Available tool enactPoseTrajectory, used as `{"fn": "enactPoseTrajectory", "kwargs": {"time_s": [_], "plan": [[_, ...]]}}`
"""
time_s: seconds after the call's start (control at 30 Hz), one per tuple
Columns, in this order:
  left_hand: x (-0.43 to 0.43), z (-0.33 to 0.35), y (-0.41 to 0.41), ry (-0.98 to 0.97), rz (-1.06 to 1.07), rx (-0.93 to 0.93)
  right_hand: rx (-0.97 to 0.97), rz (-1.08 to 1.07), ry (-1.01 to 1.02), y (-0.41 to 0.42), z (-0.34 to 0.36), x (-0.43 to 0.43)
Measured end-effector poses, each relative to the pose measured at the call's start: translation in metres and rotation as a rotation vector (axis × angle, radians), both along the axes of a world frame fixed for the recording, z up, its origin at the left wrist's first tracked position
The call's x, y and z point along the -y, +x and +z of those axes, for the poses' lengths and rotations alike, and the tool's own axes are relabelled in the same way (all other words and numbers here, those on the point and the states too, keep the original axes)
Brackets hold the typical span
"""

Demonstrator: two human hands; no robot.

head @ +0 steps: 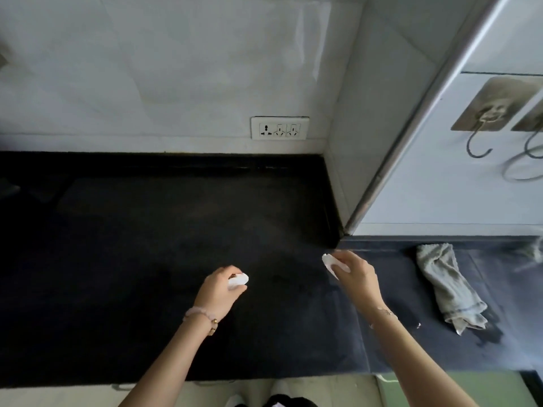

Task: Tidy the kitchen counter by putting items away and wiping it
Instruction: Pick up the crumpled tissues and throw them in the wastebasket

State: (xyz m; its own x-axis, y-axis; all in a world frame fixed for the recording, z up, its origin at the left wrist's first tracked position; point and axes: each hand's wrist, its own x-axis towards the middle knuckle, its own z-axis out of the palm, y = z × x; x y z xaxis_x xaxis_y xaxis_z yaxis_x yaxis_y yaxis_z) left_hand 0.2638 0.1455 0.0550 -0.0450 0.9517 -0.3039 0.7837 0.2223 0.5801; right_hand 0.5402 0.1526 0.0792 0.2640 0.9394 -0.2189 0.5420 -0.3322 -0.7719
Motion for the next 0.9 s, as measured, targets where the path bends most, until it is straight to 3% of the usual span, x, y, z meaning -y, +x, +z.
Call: {"fn": "enactPoseTrajectory", "kwargs": {"time_s": [0.17, 0.33, 0.63, 0.9], "plan": [[0.021, 0.022, 0.001, 0.017, 0.102, 0.315, -0.049, -0.129, -0.004, 0.007, 0.003, 0.038], [0.039, 0.036, 0.006, -0.071, -0.022, 0.479, -0.048, -0.319, -0.014, 0.0, 0.0, 0.104], [0.094, 0.015, -0.022, -0.349, -0.479, 0.46, -0.139, -0.851, -0.02, -0.082, -0.016, 0.287], [0.159, 0.003, -0.009, -0.631, -0.906, 0.362, -0.298, -1.463, -0.016, -0.199, -0.045, 0.459]]}}
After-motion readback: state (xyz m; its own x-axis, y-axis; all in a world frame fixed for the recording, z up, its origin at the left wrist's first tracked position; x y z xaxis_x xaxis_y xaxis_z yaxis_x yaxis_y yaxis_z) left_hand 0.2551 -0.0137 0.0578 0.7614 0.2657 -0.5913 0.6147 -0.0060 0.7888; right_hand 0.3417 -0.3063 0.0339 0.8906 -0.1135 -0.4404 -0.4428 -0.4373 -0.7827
